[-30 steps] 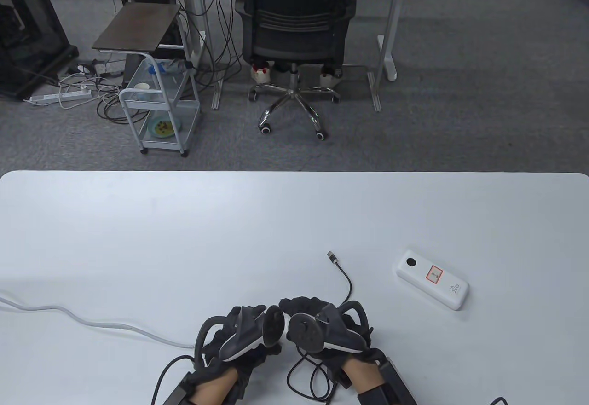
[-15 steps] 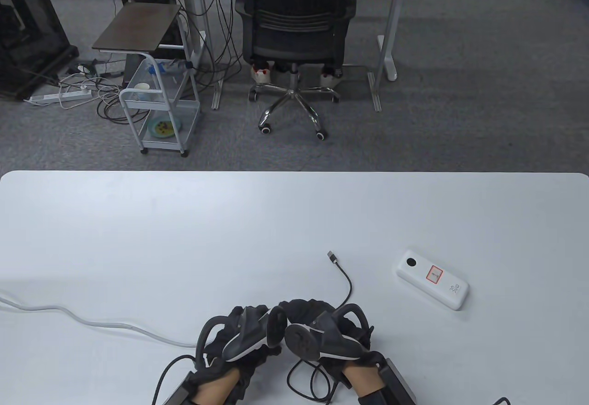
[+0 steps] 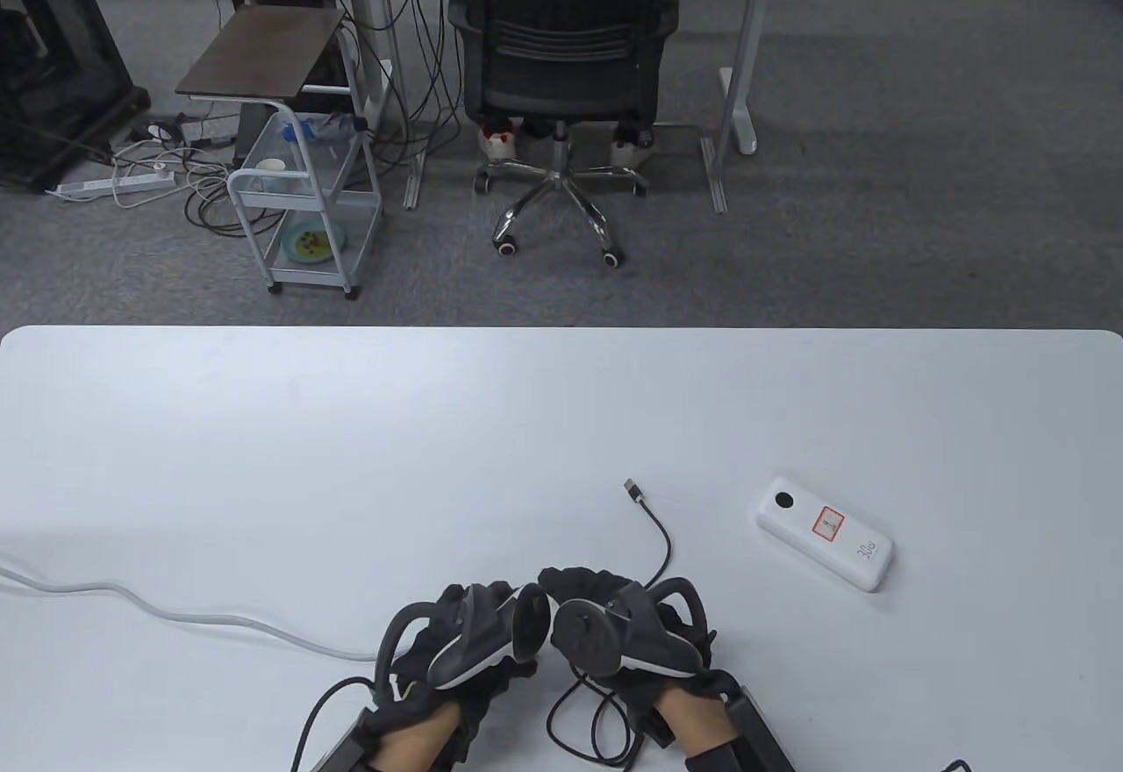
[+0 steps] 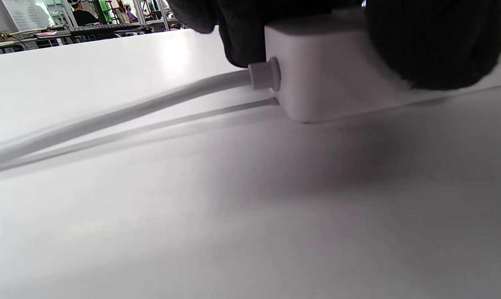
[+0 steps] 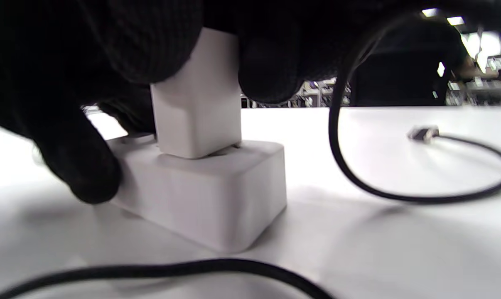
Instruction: Unplug the charger and disconnect the battery pack
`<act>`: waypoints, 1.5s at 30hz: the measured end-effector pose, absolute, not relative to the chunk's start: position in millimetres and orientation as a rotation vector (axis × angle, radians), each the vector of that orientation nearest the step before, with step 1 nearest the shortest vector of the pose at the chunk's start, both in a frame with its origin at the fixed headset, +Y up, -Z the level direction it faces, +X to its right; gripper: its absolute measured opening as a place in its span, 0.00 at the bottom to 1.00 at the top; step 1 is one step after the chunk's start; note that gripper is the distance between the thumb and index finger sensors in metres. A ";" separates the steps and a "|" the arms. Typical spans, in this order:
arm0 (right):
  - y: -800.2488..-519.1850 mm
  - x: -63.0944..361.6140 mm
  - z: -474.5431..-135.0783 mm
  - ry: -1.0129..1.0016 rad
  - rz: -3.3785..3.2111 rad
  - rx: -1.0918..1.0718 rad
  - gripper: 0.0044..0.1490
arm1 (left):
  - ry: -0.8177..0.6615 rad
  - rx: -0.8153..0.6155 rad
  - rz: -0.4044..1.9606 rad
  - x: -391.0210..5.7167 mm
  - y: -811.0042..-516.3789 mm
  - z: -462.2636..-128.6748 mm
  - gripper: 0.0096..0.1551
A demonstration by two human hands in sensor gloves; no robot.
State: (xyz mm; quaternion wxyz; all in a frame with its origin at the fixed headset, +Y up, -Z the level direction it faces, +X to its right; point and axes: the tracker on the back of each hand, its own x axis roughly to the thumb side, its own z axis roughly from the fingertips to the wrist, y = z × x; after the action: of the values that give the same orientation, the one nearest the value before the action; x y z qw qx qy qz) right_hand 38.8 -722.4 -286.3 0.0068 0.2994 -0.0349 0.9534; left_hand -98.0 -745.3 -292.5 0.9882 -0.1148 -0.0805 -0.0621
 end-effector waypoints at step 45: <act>-719.2 29.3 -280.2 -0.230 2.994 0.904 0.45 | -0.171 -0.222 -0.131 -96.5 -745.5 -292.0 0.48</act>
State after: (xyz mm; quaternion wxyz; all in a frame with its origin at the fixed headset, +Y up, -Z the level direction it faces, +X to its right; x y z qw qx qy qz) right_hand 29.3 -719.2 -280.2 0.0030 0.2883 -0.0734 0.9547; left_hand -96.5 -745.5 -292.0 0.9880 -0.1108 -0.0853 -0.0650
